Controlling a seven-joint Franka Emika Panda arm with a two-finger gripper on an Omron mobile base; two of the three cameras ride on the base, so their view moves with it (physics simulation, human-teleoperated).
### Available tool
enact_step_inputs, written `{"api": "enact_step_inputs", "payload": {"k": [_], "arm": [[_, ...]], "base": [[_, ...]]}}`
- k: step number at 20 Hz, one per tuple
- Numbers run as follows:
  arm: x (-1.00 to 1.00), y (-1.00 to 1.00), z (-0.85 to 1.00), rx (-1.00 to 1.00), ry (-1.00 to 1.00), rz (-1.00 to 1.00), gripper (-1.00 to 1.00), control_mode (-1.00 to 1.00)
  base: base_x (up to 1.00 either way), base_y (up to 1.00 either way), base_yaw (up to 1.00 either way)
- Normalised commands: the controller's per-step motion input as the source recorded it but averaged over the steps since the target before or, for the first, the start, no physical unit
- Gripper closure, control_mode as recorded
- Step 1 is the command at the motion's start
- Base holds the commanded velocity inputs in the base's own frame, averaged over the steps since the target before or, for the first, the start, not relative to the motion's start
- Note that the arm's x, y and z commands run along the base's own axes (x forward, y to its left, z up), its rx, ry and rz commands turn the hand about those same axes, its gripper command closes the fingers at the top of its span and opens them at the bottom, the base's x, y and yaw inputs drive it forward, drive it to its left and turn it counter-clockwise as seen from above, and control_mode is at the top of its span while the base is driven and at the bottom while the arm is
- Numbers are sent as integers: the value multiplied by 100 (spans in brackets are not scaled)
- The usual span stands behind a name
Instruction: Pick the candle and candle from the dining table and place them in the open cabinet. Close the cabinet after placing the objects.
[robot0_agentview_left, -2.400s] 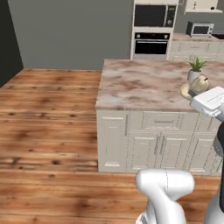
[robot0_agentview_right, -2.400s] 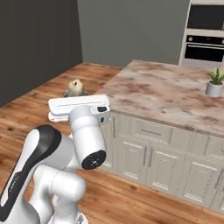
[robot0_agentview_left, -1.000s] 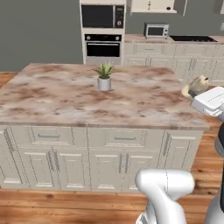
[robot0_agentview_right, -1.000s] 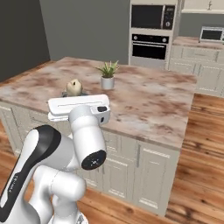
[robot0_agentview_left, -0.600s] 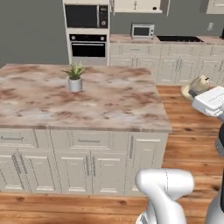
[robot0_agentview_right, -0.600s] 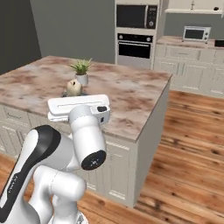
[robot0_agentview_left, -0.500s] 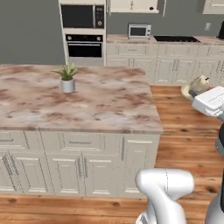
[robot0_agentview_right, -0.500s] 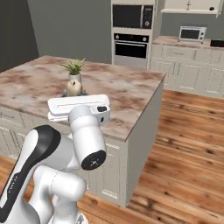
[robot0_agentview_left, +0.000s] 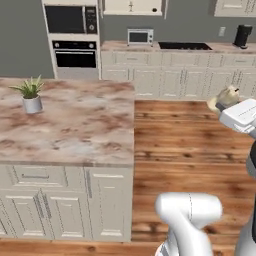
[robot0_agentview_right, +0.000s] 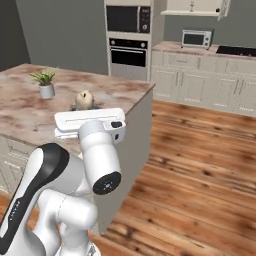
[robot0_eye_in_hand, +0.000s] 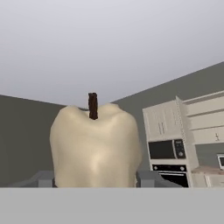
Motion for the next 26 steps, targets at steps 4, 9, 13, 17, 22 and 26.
{"api": "enact_step_inputs", "payload": {"k": [4,9,13,17,22,26], "arm": [[0,0,0,0,0,0,100,100],[0,0,0,0,0,0,100,100],[0,0,0,0,0,0,100,100],[0,0,0,0,0,0,100,100],[0,0,0,0,0,0,100,100],[0,0,0,0,0,0,100,100]], "base": [[45,-100,2],[78,-100,9],[100,-72,17],[100,-79,17],[100,-75,16],[100,-84,14]]}}
